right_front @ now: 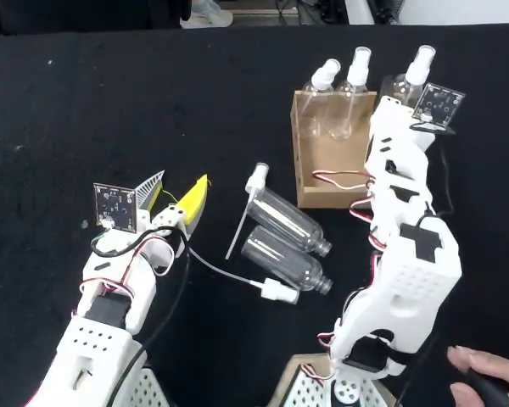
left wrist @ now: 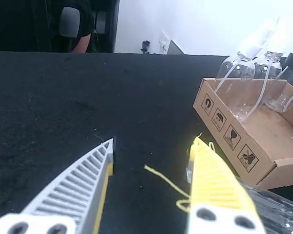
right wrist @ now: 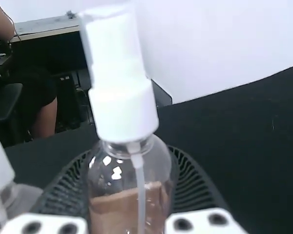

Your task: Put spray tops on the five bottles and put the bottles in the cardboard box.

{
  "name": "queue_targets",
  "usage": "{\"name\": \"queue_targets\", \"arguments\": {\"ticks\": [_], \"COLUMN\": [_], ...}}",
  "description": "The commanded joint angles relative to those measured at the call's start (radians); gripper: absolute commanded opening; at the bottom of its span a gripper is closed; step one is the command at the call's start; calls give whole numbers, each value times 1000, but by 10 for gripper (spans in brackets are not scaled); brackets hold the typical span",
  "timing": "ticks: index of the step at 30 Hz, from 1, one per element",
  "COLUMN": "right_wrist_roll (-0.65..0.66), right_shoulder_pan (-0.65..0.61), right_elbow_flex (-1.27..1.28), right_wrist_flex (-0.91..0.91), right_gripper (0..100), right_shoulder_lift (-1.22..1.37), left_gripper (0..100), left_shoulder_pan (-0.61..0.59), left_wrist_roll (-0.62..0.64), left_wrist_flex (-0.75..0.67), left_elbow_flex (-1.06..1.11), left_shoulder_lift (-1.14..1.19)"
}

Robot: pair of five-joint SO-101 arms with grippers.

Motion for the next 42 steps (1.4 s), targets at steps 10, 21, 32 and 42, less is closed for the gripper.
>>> {"name": "queue_targets", "arguments": {"ticks": [10,21,32,42], "right_wrist_roll": [-3,-3,-3,-3], "right_shoulder_pan": [-20,-20,-21,-34], "right_elbow_flex": [-97,-147,-122,-124], "right_wrist_flex": [-26,-26,-25,-31], "right_gripper": [11,11,12,12], "right_shoulder_lift": [22,87,88,136], "left_gripper": [245,245,245,245], "left_shoulder_pan": [5,5,5,5], "left_wrist_roll": [-8,-8,-8,-8], "left_wrist_flex": [-23,-23,-63,-58], "left_elbow_flex": [-16,-16,-7,-10], "left_shoulder_lift": [-17,-17,-17,-17]}}
